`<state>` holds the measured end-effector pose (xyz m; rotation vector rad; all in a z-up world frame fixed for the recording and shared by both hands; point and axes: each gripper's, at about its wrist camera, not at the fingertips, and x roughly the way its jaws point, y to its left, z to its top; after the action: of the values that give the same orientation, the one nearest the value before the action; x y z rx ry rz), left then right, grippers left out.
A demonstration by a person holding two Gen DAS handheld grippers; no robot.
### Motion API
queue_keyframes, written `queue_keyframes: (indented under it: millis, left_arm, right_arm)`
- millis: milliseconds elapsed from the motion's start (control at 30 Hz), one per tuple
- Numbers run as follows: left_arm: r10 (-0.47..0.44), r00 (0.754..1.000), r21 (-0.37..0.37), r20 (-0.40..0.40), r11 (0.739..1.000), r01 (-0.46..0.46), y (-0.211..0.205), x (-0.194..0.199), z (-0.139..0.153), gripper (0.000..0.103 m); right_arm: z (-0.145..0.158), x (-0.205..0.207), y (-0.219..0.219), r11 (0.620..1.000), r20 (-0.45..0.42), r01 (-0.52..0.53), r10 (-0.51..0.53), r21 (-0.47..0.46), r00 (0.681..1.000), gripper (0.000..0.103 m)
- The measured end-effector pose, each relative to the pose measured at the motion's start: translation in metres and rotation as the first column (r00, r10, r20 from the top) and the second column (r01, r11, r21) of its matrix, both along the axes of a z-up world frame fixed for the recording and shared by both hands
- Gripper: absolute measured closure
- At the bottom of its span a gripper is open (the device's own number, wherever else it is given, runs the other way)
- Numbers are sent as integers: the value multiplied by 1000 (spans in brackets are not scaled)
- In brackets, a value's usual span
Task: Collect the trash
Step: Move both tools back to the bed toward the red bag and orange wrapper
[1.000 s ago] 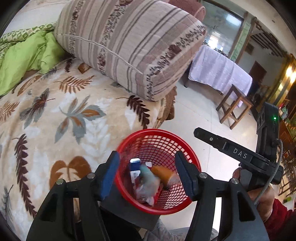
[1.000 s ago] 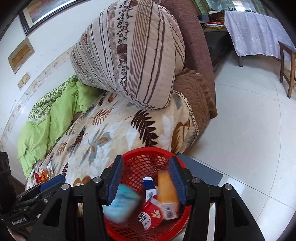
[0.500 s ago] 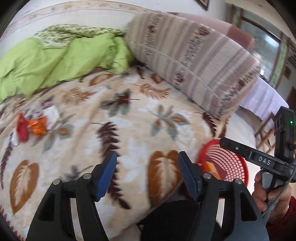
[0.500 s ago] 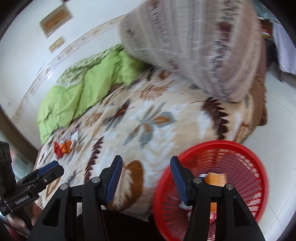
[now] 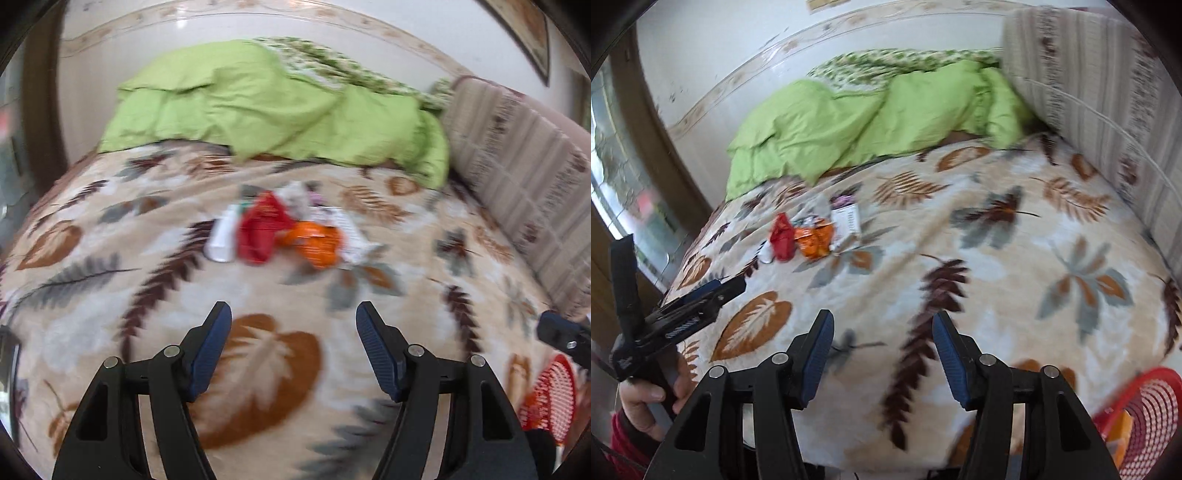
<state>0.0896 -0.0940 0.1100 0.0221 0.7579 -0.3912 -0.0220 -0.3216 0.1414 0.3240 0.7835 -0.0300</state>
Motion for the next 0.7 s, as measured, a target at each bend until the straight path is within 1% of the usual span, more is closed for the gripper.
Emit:
queue_keyframes:
  millis: [33, 100, 167, 200, 267, 333, 433, 500, 567, 600, 633, 700]
  left_arm:
    - [28, 1000, 19, 11, 999, -28, 9, 8, -6, 34]
    - [77, 997, 47, -2, 996, -77, 24, 25, -13, 34]
    - [104, 994, -3, -18, 995, -104, 39, 39, -13, 34]
    - [118, 993, -12, -17, 993, -118, 44, 44, -12, 34]
    - [138, 990, -9, -15, 990, -138, 51, 53, -13, 34]
    - [158, 987, -2, -16, 987, -158, 56, 59, -14, 34]
    - [205, 979, -12, -16, 979, -205, 67, 71, -14, 34]
    - [241, 970, -27, -16, 970, -242, 74, 80, -14, 34]
    - [250, 968, -45, -18, 967, -251, 77, 87, -15, 34]
    - [246, 969, -48, -18, 968, -246, 75, 90, -15, 34]
    - [237, 971, -49, -17, 970, -237, 73, 94, -15, 34]
    - [200, 980, -46, -1, 979, -200, 62, 98, -15, 34]
  right_arm:
    - [-1, 13, 11, 1000, 1, -17, 17, -16, 1000, 40]
    - [-3, 37, 28, 998, 2, -43, 43, -39, 999, 39]
    - [-8, 66, 45, 996, -6, -68, 68, -58, 998, 39]
    - [-11, 83, 54, 994, -6, -78, 78, -73, 997, 38]
    - [-21, 115, 68, 990, -22, -93, 91, -103, 996, 38]
    - [-35, 148, 79, 989, -50, -98, 93, -109, 994, 38]
    - [-52, 182, 90, 987, -74, -104, 95, -125, 993, 38]
    - [-64, 201, 95, 982, -86, -104, 91, -160, 992, 38]
    - [-74, 215, 98, 974, -102, -106, 87, -200, 991, 38]
    - [-78, 219, 97, 973, -103, -99, 78, -210, 992, 43]
    - [-80, 219, 94, 976, -95, -96, 78, -197, 992, 49]
    - [-78, 214, 85, 983, -80, -89, 77, -162, 994, 57]
